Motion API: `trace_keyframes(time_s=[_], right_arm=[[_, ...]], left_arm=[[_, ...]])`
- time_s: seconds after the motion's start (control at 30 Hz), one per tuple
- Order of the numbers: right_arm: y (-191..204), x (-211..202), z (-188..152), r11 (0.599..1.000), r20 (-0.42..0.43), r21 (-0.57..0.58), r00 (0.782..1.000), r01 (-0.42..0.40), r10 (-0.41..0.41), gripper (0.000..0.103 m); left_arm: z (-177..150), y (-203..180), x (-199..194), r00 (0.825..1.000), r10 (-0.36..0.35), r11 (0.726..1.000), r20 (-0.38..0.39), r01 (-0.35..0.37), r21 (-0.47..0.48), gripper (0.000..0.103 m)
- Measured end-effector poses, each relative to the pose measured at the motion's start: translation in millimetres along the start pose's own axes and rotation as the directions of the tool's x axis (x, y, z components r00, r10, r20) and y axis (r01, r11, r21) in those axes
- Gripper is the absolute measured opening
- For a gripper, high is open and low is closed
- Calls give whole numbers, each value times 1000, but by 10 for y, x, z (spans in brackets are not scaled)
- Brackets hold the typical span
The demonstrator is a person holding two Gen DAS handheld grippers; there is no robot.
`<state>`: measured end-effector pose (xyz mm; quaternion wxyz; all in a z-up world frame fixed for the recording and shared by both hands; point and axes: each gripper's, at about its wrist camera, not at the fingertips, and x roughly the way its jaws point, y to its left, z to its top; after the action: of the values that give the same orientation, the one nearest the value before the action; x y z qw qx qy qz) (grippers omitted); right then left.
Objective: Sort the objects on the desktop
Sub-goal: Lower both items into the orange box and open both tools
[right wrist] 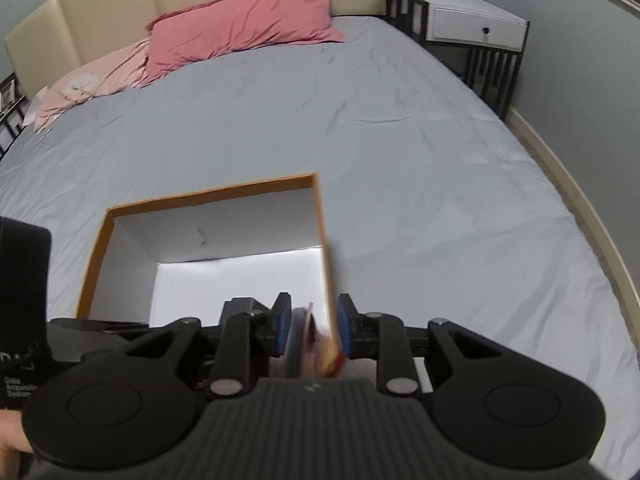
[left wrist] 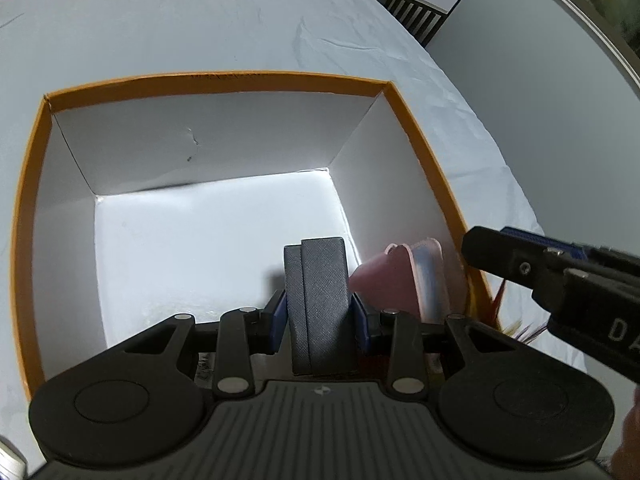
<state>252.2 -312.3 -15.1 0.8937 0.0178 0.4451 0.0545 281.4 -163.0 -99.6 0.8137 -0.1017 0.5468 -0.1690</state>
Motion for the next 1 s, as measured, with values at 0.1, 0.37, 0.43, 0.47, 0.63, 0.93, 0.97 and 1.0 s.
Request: trace_keyframes(time_s=[0.1,0.37,0.43,0.47,0.63,0.93,0.97,1.0], right_arm=[[-98,26,-38,999,-1,34,1000,3,-3,27],[-186,62,-140,997,-9,75,1000,-18,19,27],[-199,56,-149,996,-8,84,1000,-21,22,27],[-204,51,-147,996,-8,86,1000,-23,23,27],[-209,27,-172,996,-3,91,1000,-24,24,28],[-179,-50,-192,996,2,82,1000,-29,29,29],[-175,-63,-190,996,2,80,1000,-30,30,30],[-162,-83,-189,997,3,73,1000,-30,29,30]], left_arm=[[3,0,8,1000,-17,999,-1,17,-43,38],[21,33,5,993,-114,985,-35,109,-132,41],[16,47,-3,990,-133,982,-41,126,-144,41],[11,54,-7,988,-145,980,-44,137,-147,41],[-19,137,-2,977,-204,964,-57,190,-186,45],[-14,167,-66,979,-198,969,-47,189,-162,47],[-6,149,-93,981,-189,972,-43,181,-148,47],[-10,132,-131,983,-182,975,-37,176,-136,47]])
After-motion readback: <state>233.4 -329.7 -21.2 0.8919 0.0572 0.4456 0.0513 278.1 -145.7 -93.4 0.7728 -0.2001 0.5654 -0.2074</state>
